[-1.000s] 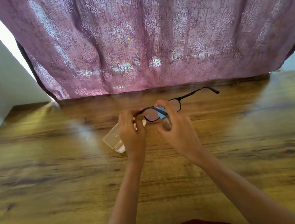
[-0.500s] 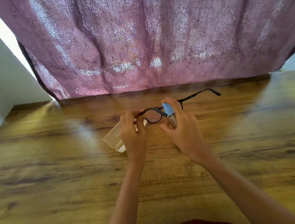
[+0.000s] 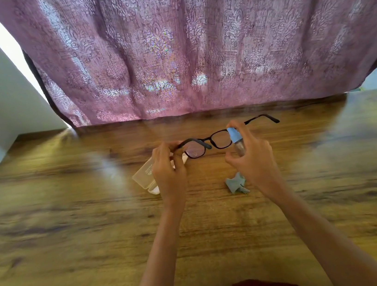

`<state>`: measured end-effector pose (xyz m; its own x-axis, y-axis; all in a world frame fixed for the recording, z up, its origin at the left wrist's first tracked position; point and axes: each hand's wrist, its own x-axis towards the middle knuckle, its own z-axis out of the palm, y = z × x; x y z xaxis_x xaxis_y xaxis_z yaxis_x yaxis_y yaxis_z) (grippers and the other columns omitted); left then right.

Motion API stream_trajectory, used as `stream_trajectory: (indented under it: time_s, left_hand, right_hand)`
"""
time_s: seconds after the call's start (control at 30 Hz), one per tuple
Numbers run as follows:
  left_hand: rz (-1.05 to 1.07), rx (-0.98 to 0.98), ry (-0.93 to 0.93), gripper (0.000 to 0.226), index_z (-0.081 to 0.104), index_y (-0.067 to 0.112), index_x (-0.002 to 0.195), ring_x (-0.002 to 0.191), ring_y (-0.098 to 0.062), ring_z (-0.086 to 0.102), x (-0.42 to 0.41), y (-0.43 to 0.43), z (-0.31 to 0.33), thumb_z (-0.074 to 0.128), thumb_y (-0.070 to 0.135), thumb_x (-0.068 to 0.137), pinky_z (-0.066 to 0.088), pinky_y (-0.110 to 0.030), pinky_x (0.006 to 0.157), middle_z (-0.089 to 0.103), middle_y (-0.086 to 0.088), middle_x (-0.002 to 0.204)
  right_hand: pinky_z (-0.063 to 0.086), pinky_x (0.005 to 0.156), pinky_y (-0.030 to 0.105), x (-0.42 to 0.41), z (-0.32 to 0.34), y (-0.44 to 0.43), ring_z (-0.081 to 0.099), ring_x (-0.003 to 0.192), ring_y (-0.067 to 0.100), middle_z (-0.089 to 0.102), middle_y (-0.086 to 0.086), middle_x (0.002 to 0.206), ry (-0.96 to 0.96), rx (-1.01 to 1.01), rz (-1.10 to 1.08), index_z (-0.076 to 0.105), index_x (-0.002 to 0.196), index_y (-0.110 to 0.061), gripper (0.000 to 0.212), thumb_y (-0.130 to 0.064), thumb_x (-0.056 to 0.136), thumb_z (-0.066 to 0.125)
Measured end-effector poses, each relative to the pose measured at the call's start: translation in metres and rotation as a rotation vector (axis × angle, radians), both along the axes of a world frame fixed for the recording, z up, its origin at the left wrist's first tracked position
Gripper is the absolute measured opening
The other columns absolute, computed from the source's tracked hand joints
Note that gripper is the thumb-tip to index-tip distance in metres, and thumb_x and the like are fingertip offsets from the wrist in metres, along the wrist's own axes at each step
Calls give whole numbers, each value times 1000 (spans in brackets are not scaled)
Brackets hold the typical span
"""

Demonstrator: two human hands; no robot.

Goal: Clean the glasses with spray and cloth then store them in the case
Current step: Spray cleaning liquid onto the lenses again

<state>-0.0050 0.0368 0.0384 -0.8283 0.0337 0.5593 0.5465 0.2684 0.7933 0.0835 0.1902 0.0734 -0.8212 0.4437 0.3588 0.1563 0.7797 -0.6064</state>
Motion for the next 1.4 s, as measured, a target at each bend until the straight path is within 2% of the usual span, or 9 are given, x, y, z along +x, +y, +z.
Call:
stream_trajectory:
  time_s: [0.2,0.33,0.43,0.63,0.77,0.87,1.13,1.27,1.4]
  left_hand:
    - [-17,-10,11,10,63,7,93,82,-7,47,0,0,-1,54,10,89,41,-19,70,60,4,88]
    - [-18,-18,1,8,63,8,94,82,-2,47,0,0,-2,56,8,89,42,-19,71,59,4,88]
    - [-1,-24,-6,10,63,7,94,82,3,46,-1,-1,-1,58,1,87,39,-17,70,58,5,88]
    - [10,-47,-8,9,62,5,93,80,-5,45,0,0,-1,59,-1,87,41,-23,69,57,4,88]
    - [12,-32,-22,12,62,8,93,83,-8,47,-1,1,-3,52,12,88,42,-24,71,57,6,87]
    - [30,-34,-39,8,62,10,93,82,-9,48,0,0,-1,59,3,88,40,-16,70,51,18,85]
    - [38,-39,-47,6,61,8,93,84,-11,48,-2,-2,-5,59,5,89,40,-23,71,55,7,88]
    - [39,-41,-52,6,62,8,94,83,-8,47,-2,-2,-5,60,4,89,38,-16,70,56,6,88]
    - [45,-45,-66,6,62,8,95,81,4,45,-2,-2,-7,60,5,90,38,-10,71,59,1,89]
  right_hand:
    - [47,47,31,-3,1,-2,47,45,15,52,1,58,-14,41,-6,44,127,-30,56,-15,79,68]
    - [35,46,21,-4,-1,-1,39,44,10,46,-2,57,-33,42,17,43,131,-28,58,-13,80,68]
    - [40,44,22,-2,-2,-2,43,45,10,49,-3,56,-36,34,-5,46,133,-25,62,-6,78,66]
    - [32,45,14,-1,-7,1,43,44,6,50,-7,57,-2,29,2,47,130,-25,53,-13,81,64]
    - [33,40,18,3,-19,10,38,40,7,49,-1,53,46,-82,49,48,125,-27,42,-18,85,57]
    - [33,38,20,11,-33,21,37,40,7,45,-6,51,9,-134,12,47,127,-25,38,-15,90,49]
    - [50,53,37,21,-62,65,60,56,26,59,10,70,73,-287,-167,18,145,-15,62,-14,95,54]
    - [40,58,18,20,-64,73,57,67,23,57,7,85,130,-290,-274,31,139,-1,58,-4,90,61]
    - [38,71,30,16,-71,79,58,85,31,56,8,91,83,-303,-315,49,117,1,35,-8,87,64]
